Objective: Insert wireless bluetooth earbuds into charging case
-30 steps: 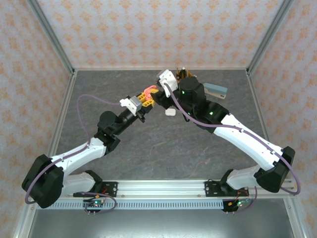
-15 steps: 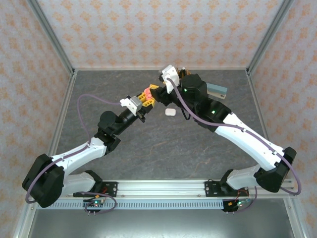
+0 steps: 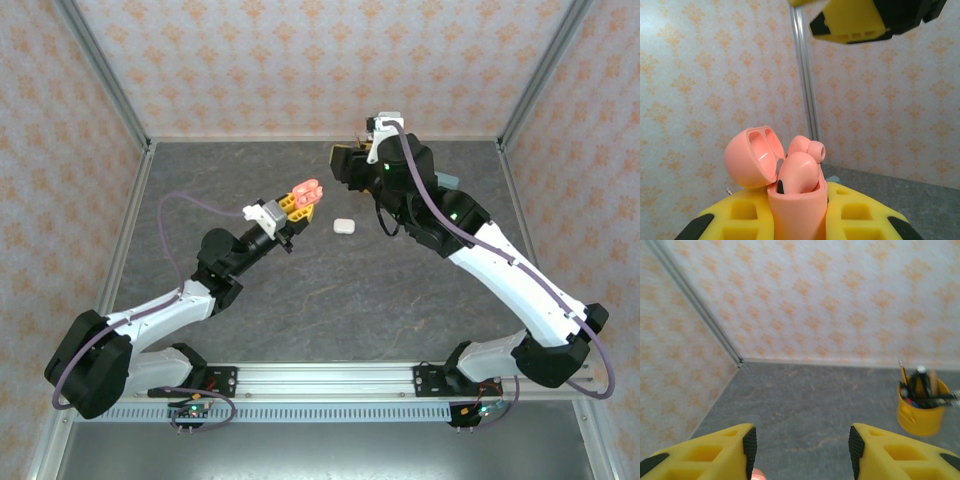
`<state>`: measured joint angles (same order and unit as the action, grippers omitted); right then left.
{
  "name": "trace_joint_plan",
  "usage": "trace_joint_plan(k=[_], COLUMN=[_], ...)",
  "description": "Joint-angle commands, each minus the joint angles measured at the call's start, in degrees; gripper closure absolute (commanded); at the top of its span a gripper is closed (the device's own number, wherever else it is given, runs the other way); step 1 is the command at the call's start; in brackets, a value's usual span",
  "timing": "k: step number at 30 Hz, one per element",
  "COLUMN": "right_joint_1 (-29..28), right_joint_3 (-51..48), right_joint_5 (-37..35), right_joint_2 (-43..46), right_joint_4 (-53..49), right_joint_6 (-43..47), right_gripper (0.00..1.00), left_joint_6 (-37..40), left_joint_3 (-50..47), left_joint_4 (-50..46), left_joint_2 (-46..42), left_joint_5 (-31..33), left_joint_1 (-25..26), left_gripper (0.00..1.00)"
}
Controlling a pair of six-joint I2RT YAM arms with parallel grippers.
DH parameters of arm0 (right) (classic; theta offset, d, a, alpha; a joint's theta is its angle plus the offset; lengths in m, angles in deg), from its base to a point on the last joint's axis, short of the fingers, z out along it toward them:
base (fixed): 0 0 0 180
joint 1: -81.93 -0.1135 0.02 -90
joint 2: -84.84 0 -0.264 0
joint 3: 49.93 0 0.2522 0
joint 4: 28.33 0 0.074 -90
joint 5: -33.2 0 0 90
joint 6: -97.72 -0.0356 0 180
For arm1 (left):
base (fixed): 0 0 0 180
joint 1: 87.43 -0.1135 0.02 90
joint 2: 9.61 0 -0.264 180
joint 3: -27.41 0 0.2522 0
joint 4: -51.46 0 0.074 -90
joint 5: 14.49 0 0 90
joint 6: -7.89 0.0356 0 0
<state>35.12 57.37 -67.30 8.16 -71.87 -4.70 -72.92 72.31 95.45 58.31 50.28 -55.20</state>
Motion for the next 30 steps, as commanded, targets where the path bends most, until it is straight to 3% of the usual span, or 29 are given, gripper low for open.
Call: trace_joint_plan(k=[1,5,11,16,30], right_joint_1=[0.5,0.6,0.6,0.5,-0.5], right_joint_3=[1.6,1.0,-1.5,-2.7,-2.4], right_joint_5=[-4.7,-6.5,-3.9,0.5,7.9], right_joint_2=[-0.8,-1.2,-1.2,-1.8,-4.7], right_joint_4=[-11.0,-15.9,-18.0,-17.4,-15.6], right_joint_6=[-7.2,-8.1,-9.4,-10.2,-11.3], right_gripper=[0.55,0.78,0.95,1.0,1.0], left_joint_6=[-0.7,-1.8,-2.1,-2.2,-3.1], left_joint_3=[-0.7,-0.7,-0.1,0.4,1.9], left_joint_4=[4.4,5.2,5.4,5.3,6.5], left_joint_2=[-0.9,0.1,1.1,2.2,5.5], left_joint_5=[-4.2,-5.3,-5.3,-5.4,-5.5], left_joint_1=[-0.3,-0.5,-0.6,-0.6,-0.6], left_gripper=[1.0,1.0,1.0,1.0,1.0])
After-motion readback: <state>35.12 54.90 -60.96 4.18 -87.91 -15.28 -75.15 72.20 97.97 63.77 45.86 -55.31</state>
